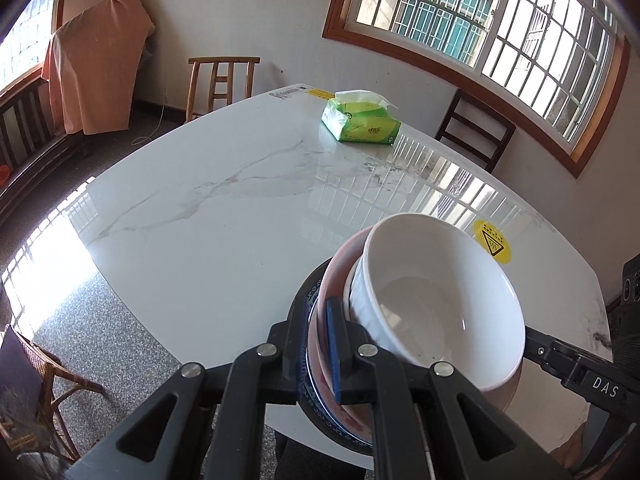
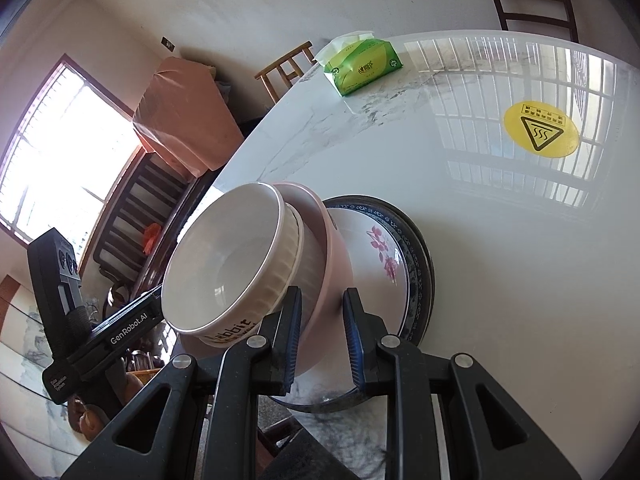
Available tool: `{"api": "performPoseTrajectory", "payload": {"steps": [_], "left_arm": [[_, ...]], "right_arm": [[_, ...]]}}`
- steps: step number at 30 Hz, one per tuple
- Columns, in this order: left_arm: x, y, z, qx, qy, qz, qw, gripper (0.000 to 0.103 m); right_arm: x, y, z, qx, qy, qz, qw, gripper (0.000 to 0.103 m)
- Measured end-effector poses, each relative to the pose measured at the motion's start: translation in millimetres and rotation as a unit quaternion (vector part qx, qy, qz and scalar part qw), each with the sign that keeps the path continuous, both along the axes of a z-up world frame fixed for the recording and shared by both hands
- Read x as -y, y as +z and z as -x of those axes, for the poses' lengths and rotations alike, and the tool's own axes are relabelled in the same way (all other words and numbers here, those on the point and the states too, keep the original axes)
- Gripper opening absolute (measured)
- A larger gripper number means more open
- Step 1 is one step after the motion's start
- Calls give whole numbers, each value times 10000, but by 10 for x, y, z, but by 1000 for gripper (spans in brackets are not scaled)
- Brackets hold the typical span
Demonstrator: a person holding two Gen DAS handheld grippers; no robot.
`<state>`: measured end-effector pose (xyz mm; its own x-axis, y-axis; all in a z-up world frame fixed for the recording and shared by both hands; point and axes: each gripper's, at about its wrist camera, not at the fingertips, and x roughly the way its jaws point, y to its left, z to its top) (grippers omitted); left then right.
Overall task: Organize plates and bowls
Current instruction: 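Lower the nested bowls onto the plate stack and open both tools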
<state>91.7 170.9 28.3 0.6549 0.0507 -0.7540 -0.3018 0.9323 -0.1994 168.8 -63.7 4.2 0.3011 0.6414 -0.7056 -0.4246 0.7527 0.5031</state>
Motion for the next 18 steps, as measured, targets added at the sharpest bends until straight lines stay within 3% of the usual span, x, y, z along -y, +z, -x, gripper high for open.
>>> {"api": "performPoseTrajectory", "payload": {"steps": [5,8,10,14,16,18], "left_arm": [[41,28,101,268,176,-346,9989,18],[30,39,151,501,270,-473,9973,24],[17,43,175,640,309,-484,9963,24],[-1,84,328,1133,750,-1005,9856,24],[-18,87,398,1296,812,-1162,9814,24],[-24,93,470,1357,805,-1171,9805,24]], "right_arm": [[-32,51,68,384,-87,207,9990,24],[-26,98,117,688,-205,298,9970,35],[-20,127,149,860,-271,318,9954,37],[24,165,235,1070,-419,234,9931,41],[45,222,346,1323,-515,155,9897,47],[68,282,490,1638,-584,72,9847,63]]}}
